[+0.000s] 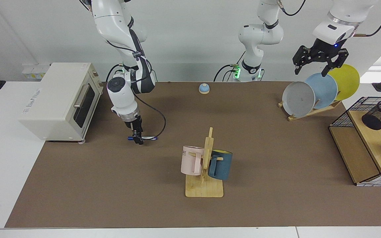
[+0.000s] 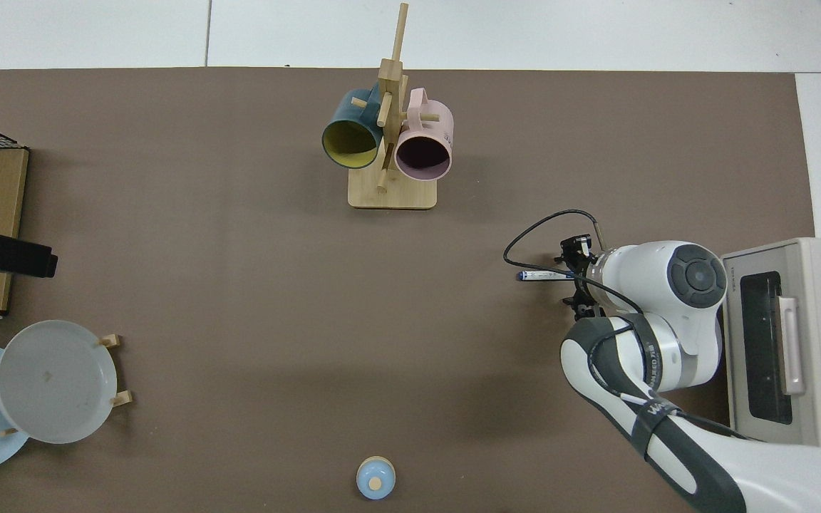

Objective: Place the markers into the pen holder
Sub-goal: 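Close the right gripper on the marker near its cap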

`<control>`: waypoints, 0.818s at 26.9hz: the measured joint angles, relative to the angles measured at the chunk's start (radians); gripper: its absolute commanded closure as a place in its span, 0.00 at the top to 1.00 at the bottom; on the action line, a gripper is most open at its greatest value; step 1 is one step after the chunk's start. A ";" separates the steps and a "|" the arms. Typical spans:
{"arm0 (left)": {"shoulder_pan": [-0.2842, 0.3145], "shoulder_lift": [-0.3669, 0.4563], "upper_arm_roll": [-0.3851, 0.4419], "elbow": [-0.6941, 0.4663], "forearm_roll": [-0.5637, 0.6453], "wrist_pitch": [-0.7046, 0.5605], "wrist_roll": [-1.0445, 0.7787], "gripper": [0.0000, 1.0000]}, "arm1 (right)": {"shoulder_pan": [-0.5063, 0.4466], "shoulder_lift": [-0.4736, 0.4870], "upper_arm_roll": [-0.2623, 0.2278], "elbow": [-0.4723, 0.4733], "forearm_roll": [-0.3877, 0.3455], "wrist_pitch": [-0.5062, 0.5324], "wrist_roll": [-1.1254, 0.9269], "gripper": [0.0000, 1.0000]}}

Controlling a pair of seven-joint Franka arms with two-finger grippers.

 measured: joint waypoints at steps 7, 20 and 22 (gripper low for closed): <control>0.000 0.000 -0.001 0.000 0.000 0.000 0.000 1.00 | 0.000 -0.002 0.000 0.002 0.000 0.013 0.000 0.18; 0.000 0.000 -0.001 0.000 0.000 0.000 0.000 1.00 | 0.000 -0.005 -0.001 0.005 0.000 0.011 0.001 0.00; 0.000 0.000 -0.002 0.000 0.000 0.000 0.000 1.00 | 0.000 -0.009 -0.001 0.015 0.000 -0.009 0.001 0.00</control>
